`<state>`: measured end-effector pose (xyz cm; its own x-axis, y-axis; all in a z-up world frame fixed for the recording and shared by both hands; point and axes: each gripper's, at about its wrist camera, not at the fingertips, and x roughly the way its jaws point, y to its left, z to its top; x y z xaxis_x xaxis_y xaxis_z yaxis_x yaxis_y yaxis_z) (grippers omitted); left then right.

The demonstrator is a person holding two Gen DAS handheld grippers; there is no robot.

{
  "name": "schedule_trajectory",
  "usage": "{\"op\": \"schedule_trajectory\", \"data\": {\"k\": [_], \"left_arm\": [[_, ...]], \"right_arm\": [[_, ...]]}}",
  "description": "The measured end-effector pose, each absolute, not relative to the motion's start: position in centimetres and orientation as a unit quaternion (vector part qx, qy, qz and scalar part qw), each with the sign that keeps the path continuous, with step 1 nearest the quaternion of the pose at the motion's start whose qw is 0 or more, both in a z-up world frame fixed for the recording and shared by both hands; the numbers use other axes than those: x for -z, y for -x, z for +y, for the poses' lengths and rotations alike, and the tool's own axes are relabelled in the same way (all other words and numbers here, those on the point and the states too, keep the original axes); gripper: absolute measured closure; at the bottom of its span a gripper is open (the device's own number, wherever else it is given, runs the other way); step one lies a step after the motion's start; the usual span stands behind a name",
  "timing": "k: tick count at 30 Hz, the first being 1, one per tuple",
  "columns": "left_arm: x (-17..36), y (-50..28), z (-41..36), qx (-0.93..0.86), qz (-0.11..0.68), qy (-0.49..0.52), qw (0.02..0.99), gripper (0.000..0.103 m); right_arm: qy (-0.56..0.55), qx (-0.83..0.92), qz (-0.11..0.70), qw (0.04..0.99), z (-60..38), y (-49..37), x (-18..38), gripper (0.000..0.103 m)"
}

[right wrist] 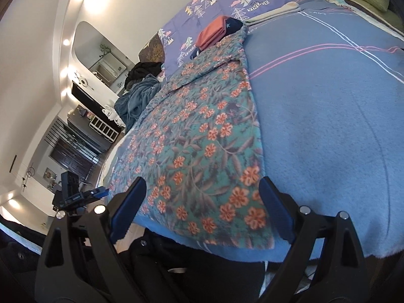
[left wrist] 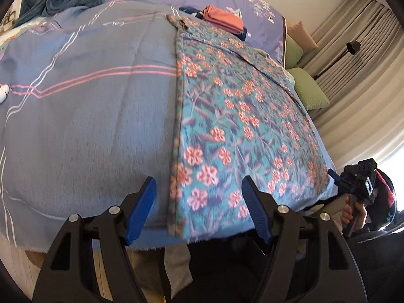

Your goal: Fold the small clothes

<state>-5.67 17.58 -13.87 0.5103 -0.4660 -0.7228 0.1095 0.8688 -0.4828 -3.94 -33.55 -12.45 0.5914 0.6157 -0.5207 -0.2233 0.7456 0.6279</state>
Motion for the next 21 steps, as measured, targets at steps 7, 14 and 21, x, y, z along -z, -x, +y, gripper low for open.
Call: {"op": "schedule_trajectory", "data": {"k": [7, 14, 21], "left_arm": [[14.4, 6.9, 16.4, 0.19, 0.491, 0.184, 0.83, 0.033], [15.7, 6.8, 17.0, 0.194, 0.499, 0.214, 0.818, 0.033], [15.8, 6.5, 17.4, 0.203, 0.498, 0.234, 0.81, 0.031]], "right_arm": [[-0.251, -0.234, 0.392, 0.854, -34.0, 4.5, 13.3, 0.012], [-0.238, -0.223, 0.395, 0.859, -34.4, 4.7, 13.5, 0.012], [-0.227, -0.219, 0.399, 0.861, -34.1, 4.8, 13.7, 0.012]]}}
